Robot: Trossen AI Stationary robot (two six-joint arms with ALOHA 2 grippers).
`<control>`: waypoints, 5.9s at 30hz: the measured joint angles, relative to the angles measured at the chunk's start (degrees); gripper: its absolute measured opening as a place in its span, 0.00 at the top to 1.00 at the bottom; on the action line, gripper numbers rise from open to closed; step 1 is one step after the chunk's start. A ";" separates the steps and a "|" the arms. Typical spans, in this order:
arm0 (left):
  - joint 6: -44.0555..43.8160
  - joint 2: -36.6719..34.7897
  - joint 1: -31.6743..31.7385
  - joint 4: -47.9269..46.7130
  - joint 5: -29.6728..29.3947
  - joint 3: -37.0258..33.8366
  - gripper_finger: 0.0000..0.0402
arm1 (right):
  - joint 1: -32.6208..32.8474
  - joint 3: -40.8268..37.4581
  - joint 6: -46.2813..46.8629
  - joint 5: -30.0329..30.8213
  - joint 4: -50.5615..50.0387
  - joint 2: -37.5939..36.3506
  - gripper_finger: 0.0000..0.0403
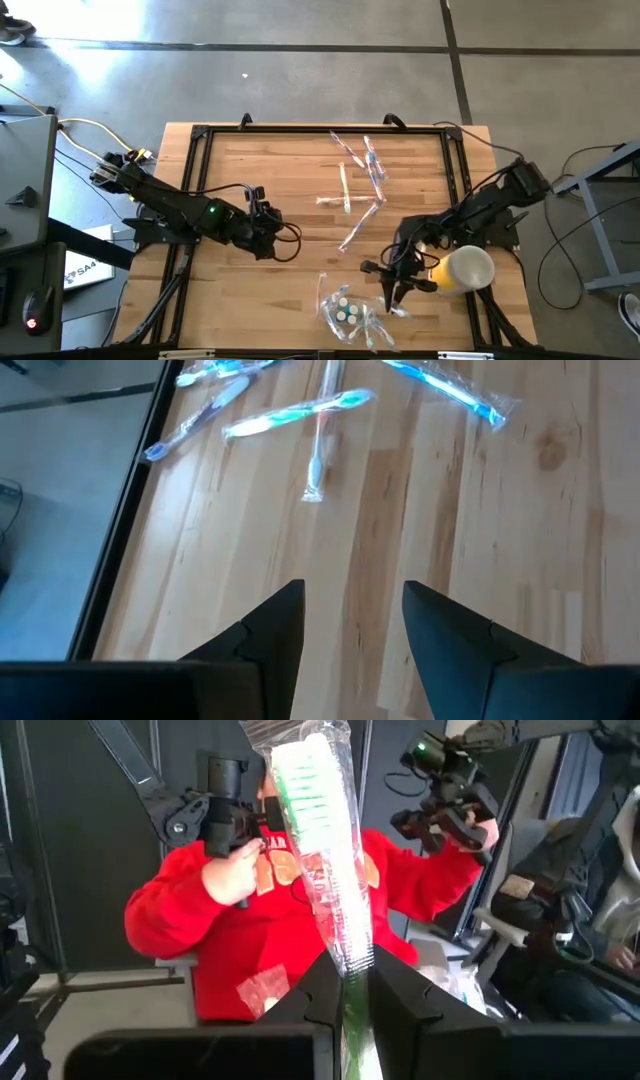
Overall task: Pick & Place toothbrushing station
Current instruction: Put the green toothbrush into the transparent organizer
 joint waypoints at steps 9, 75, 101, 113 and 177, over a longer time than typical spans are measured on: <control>0.29 0.06 -0.02 9.58 0.07 -4.30 0.59 | 0.81 0.00 1.46 -0.66 7.06 5.04 0.94; -0.33 0.04 -0.04 27.30 2.39 -13.29 0.59 | -3.19 0.02 8.98 -8.53 27.52 26.63 0.94; -0.31 0.04 -0.04 27.24 2.56 -13.30 0.59 | -1.32 0.03 24.24 2.83 25.91 22.67 0.75; -0.31 0.04 -0.04 27.12 2.58 -13.31 0.59 | -2.99 0.02 23.12 -3.66 26.23 22.67 0.65; -2.85 3.13 -0.02 27.25 10.41 -13.31 0.59 | -39.04 8.82 9.98 60.18 -94.33 -47.61 0.75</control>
